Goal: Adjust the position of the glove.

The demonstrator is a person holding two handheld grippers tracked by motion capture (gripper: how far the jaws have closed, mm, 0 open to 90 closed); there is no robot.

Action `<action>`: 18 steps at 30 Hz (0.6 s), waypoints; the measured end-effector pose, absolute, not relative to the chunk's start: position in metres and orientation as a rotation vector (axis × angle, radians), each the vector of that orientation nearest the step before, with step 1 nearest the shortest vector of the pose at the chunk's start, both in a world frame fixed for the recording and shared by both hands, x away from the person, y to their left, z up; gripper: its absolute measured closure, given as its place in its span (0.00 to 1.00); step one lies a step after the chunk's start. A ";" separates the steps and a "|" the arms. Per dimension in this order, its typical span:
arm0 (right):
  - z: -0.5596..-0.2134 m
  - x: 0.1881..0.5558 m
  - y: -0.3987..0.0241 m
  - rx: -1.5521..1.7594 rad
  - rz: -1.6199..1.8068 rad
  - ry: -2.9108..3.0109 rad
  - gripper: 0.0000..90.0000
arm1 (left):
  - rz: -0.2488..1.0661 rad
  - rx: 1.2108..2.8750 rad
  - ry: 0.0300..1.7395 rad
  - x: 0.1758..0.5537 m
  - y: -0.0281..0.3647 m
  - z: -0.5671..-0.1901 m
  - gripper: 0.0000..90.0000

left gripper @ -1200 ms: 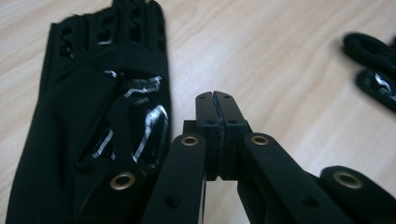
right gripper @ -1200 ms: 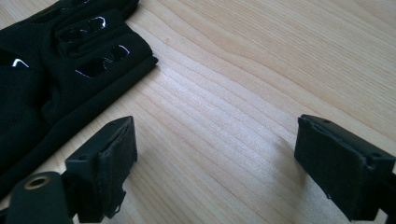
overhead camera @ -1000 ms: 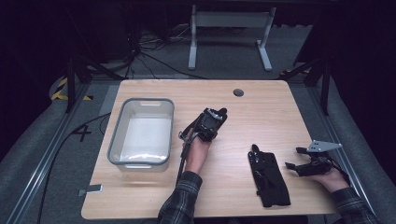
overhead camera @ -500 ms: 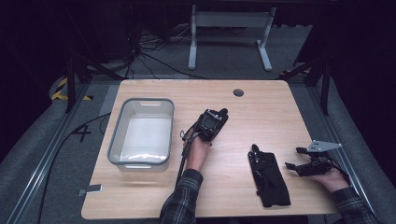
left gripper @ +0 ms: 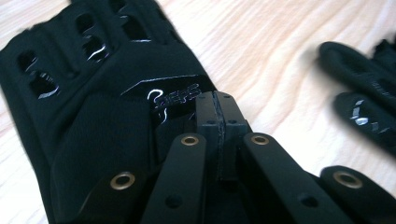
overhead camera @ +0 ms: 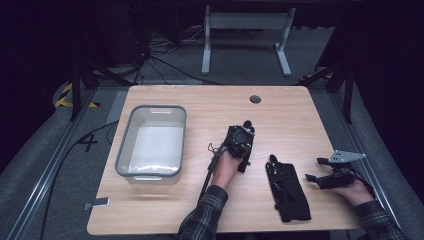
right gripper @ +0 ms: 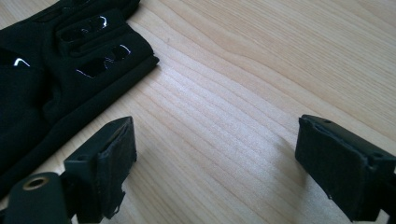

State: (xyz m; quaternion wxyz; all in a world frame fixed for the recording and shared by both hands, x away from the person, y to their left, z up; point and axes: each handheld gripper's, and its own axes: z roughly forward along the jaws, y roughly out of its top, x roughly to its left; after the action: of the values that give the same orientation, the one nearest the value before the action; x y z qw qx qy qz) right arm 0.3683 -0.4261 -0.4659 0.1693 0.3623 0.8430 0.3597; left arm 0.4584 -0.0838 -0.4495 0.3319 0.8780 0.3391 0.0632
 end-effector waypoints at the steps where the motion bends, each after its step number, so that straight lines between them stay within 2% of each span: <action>1: -0.466 0.368 -0.426 1.030 1.023 2.396 0.14 | 0.159 2.294 0.882 0.458 -0.086 -0.450 1.00; 7: -0.466 0.368 -0.426 1.028 1.023 2.396 0.14 | 0.162 2.277 0.875 0.462 -0.083 -0.440 1.00; 18: -0.466 0.369 -0.426 1.027 1.024 2.397 0.14 | 0.223 2.270 0.911 0.492 -0.074 -0.431 1.00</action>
State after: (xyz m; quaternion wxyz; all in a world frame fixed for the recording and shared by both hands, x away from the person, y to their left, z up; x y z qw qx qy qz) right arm 0.3686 -0.4260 -0.4660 0.1693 0.3615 0.8432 0.3601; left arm 0.4923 -0.0736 -0.4310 0.3362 0.8704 0.3495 0.0856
